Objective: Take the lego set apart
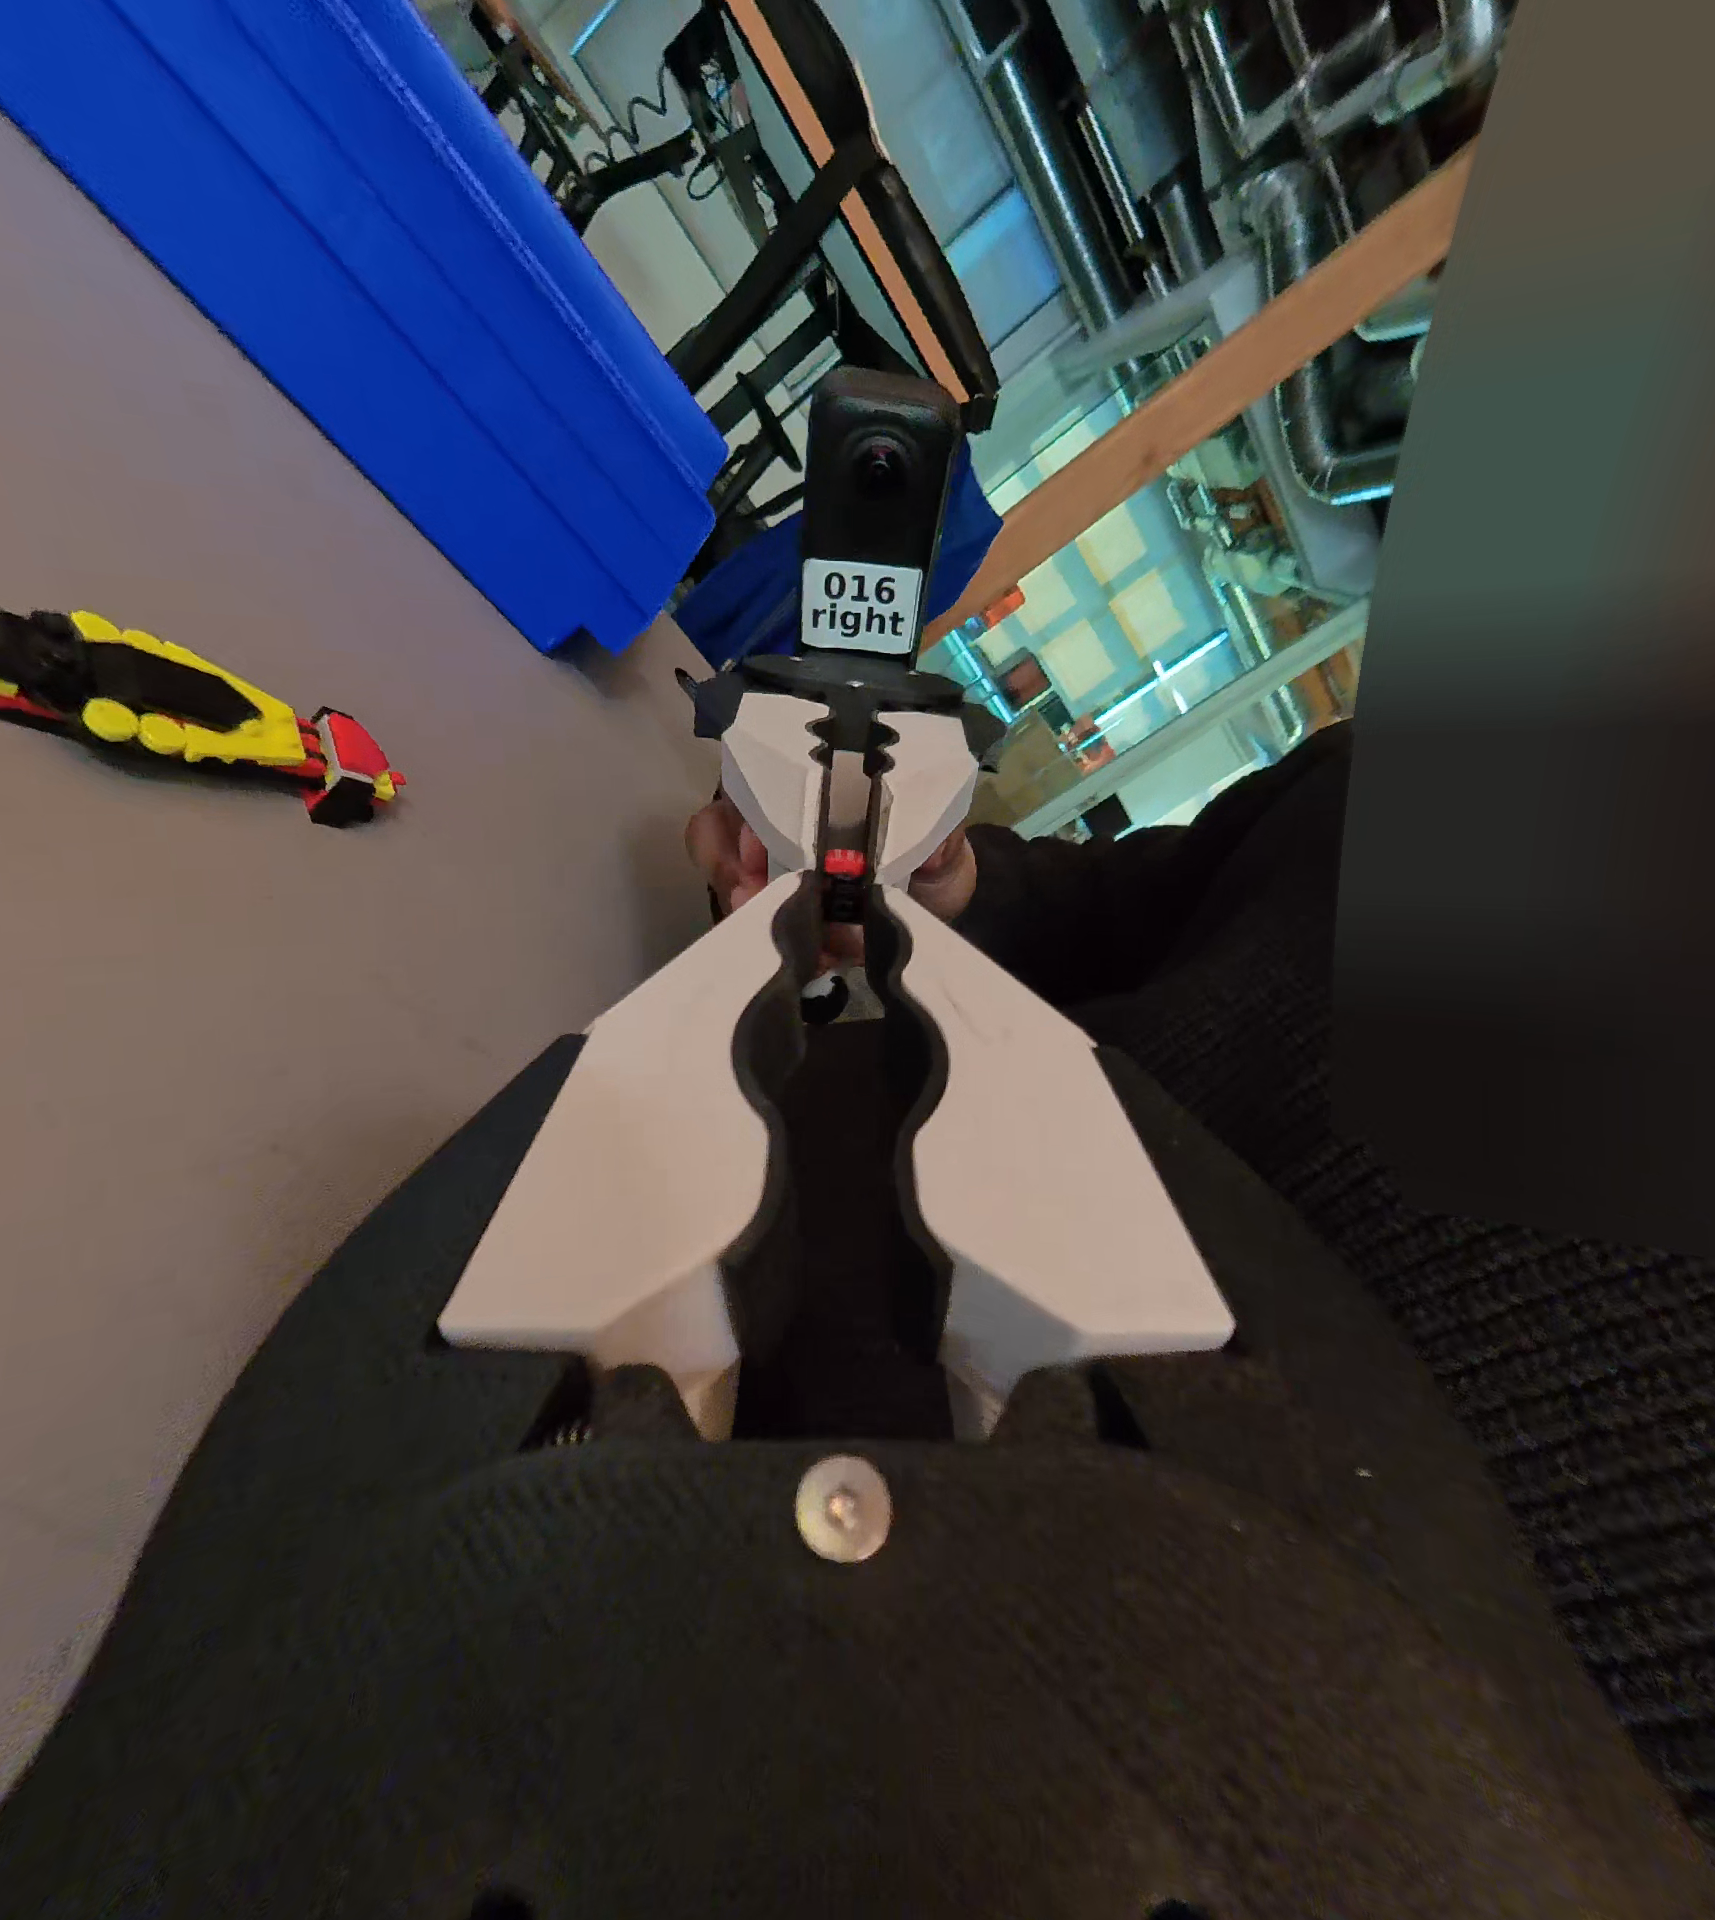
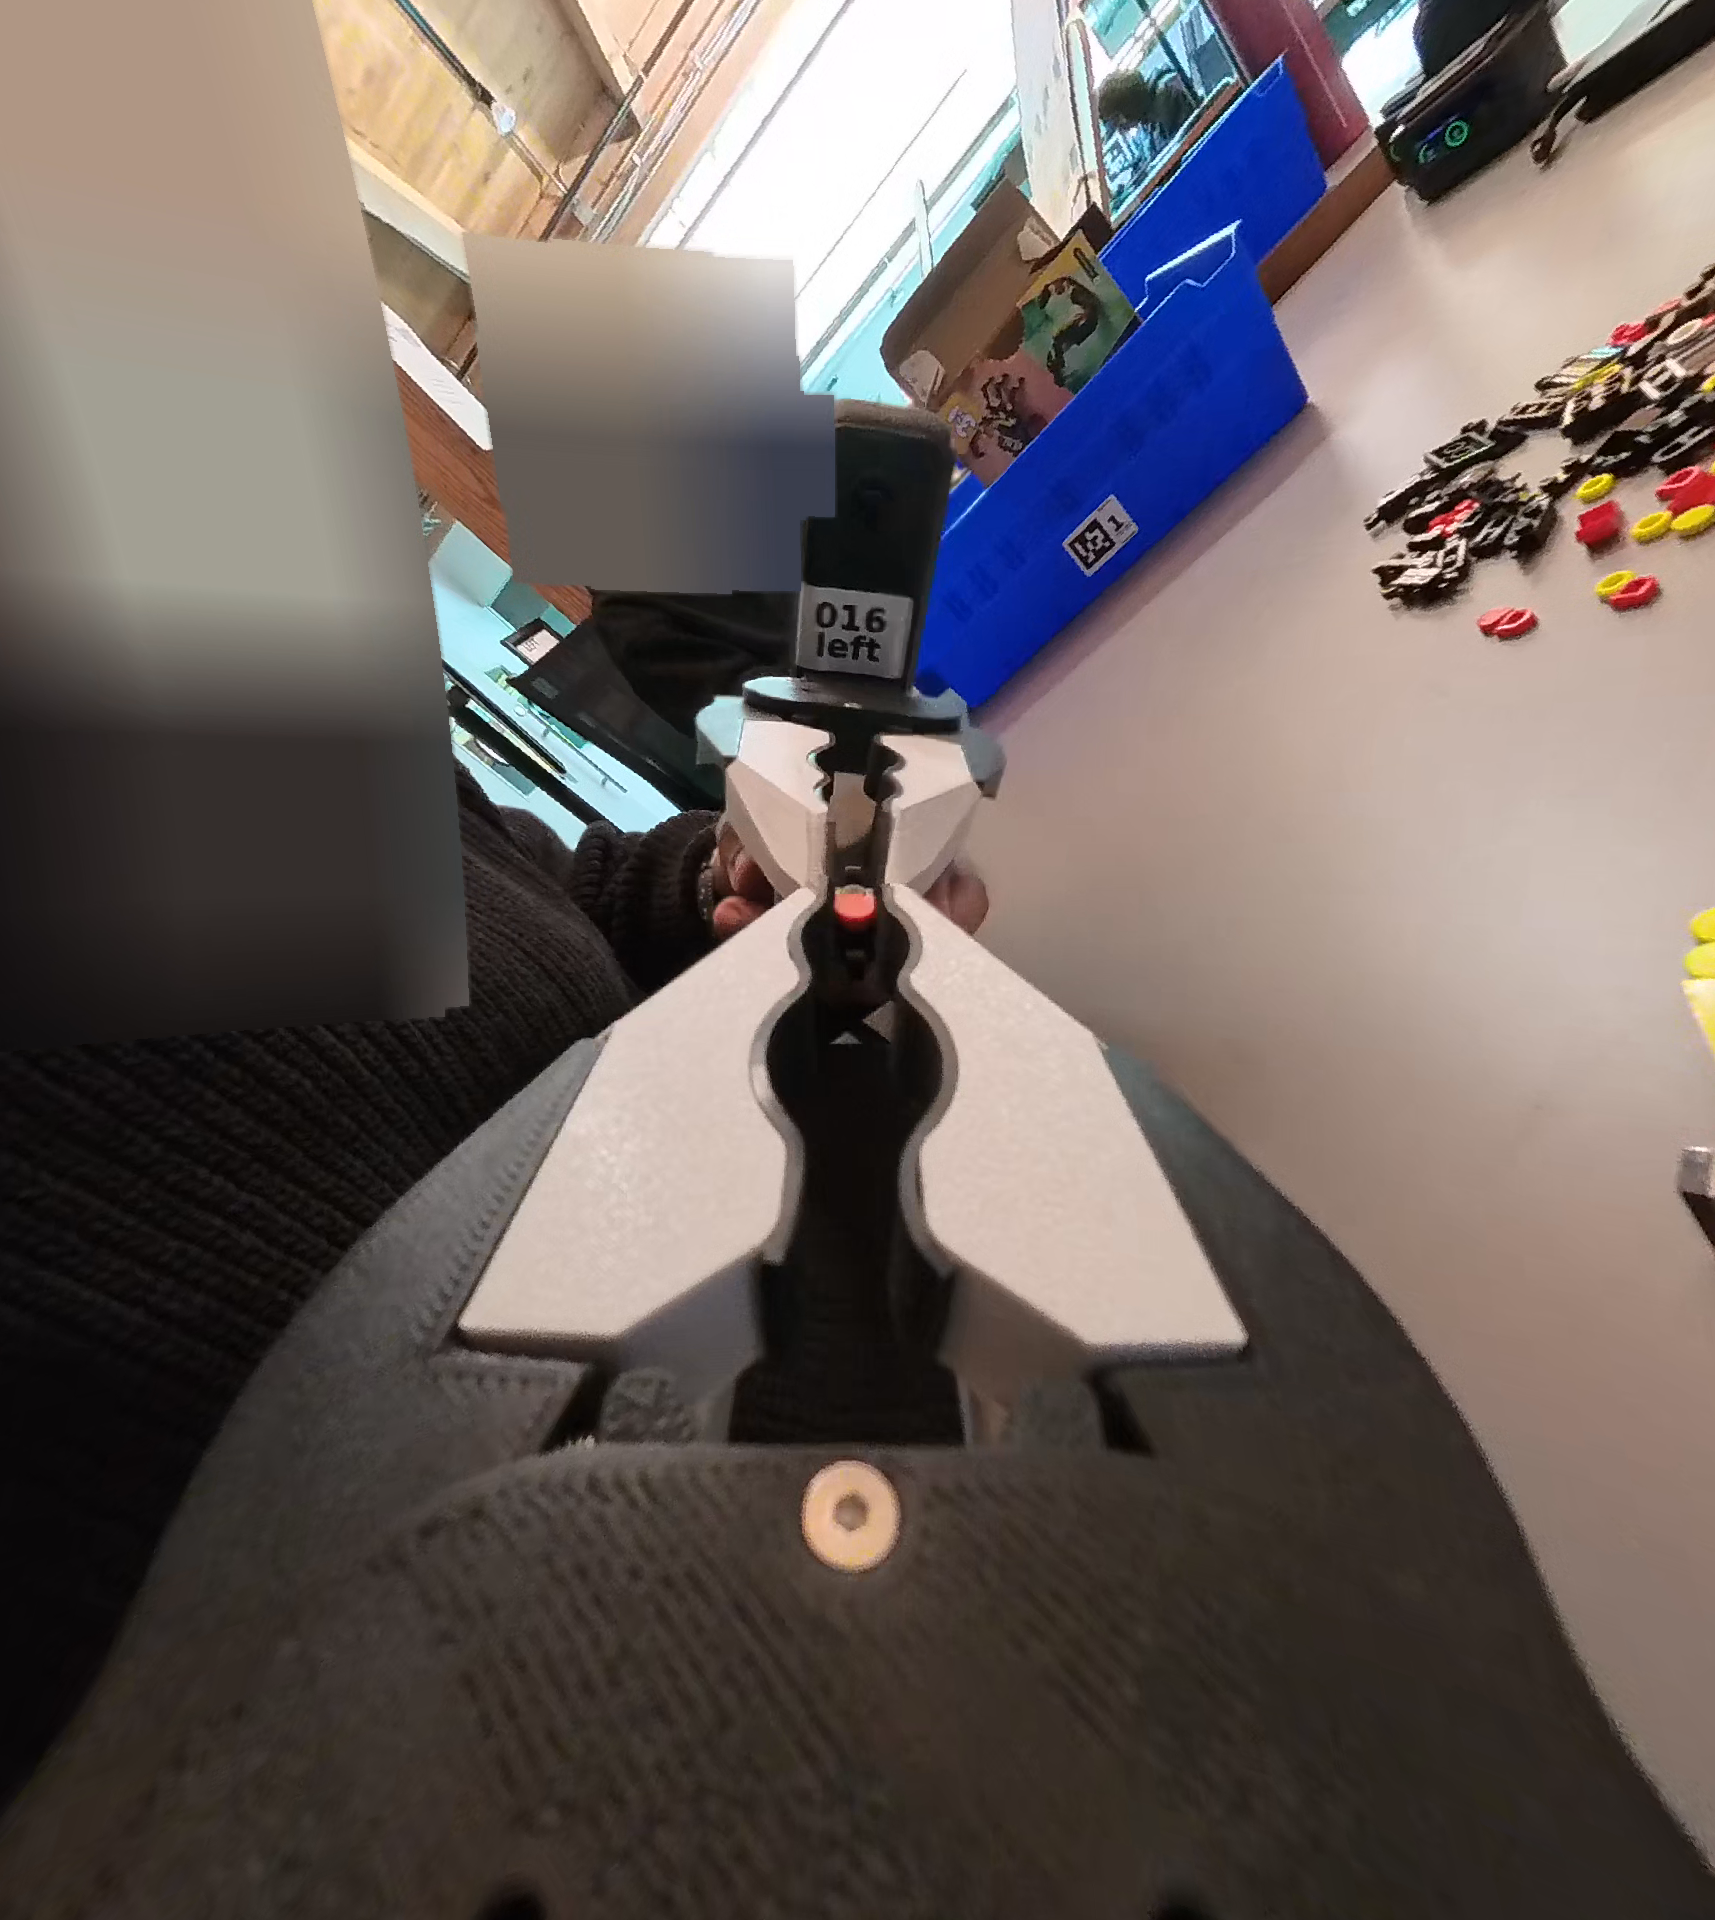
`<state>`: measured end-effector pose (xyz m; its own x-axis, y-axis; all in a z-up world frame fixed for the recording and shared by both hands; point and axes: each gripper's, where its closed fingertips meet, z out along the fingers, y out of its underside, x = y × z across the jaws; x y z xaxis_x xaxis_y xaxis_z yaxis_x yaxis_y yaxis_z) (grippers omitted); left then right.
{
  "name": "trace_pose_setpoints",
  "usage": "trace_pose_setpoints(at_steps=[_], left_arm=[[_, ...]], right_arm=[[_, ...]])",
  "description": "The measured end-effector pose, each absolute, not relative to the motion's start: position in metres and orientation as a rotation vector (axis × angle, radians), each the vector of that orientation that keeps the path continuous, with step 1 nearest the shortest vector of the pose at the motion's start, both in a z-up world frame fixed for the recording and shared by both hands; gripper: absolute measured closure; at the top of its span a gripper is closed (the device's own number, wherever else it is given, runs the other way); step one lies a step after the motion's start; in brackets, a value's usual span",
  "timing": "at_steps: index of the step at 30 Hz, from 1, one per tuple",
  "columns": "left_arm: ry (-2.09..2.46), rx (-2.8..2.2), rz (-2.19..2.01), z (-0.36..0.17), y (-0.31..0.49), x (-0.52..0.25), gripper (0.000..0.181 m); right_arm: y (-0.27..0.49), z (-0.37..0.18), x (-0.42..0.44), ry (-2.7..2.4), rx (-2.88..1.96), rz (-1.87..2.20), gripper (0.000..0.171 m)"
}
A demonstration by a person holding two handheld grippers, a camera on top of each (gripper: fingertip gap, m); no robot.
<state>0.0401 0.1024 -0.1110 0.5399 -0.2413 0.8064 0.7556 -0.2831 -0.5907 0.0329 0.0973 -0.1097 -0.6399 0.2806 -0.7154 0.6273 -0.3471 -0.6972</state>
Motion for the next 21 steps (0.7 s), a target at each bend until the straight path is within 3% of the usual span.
trace_pose_setpoints(at_steps=[21], left_arm=[[-0.362, -1.712, -0.958, -0.125, 0.108, 0.056, 0.172]], right_arm=[[0.135, -0.104, 0.007, 0.986, 1.401, -2.141, 0.168]])
